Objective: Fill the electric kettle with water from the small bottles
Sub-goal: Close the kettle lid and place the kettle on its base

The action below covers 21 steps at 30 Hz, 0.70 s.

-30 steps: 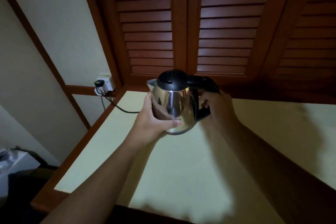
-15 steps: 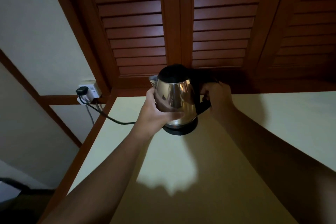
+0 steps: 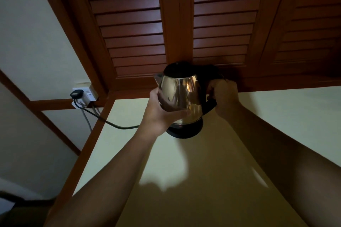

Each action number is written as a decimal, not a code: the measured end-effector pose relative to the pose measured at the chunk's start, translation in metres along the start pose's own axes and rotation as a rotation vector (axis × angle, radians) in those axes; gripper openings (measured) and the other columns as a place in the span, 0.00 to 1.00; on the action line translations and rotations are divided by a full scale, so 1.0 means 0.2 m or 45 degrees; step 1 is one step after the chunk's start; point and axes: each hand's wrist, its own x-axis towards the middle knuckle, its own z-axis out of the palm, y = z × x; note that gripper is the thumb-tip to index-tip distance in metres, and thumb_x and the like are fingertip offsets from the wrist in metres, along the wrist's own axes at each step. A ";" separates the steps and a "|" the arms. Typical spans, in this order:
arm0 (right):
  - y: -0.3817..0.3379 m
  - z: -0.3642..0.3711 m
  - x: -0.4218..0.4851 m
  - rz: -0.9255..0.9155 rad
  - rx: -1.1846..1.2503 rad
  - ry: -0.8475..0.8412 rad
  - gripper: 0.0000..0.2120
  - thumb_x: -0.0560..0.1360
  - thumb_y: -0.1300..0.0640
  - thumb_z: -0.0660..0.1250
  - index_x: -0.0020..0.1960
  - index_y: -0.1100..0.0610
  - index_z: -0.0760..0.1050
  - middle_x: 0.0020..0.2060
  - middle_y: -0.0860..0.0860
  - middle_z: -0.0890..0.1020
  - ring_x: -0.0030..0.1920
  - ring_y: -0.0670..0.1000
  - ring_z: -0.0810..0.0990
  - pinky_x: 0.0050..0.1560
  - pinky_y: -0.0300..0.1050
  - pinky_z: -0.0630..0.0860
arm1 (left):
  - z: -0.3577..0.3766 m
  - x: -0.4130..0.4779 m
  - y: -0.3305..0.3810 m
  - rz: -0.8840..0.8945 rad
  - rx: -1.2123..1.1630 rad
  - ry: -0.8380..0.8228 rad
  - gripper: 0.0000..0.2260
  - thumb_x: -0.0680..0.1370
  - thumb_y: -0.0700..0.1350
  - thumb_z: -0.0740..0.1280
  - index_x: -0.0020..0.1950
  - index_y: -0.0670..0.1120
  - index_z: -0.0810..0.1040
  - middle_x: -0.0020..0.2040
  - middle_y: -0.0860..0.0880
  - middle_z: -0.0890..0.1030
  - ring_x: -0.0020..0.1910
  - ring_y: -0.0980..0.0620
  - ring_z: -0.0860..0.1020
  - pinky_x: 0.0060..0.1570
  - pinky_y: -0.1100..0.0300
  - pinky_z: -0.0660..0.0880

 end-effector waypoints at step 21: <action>0.06 -0.03 -0.06 -0.224 0.032 0.063 0.11 0.67 0.70 0.62 0.34 0.57 0.78 0.26 0.50 0.76 0.32 0.54 0.73 0.37 0.50 0.70 | 0.04 -0.06 -0.06 0.089 -0.048 0.018 0.49 0.60 0.42 0.89 0.74 0.55 0.66 0.66 0.58 0.78 0.64 0.56 0.80 0.60 0.54 0.84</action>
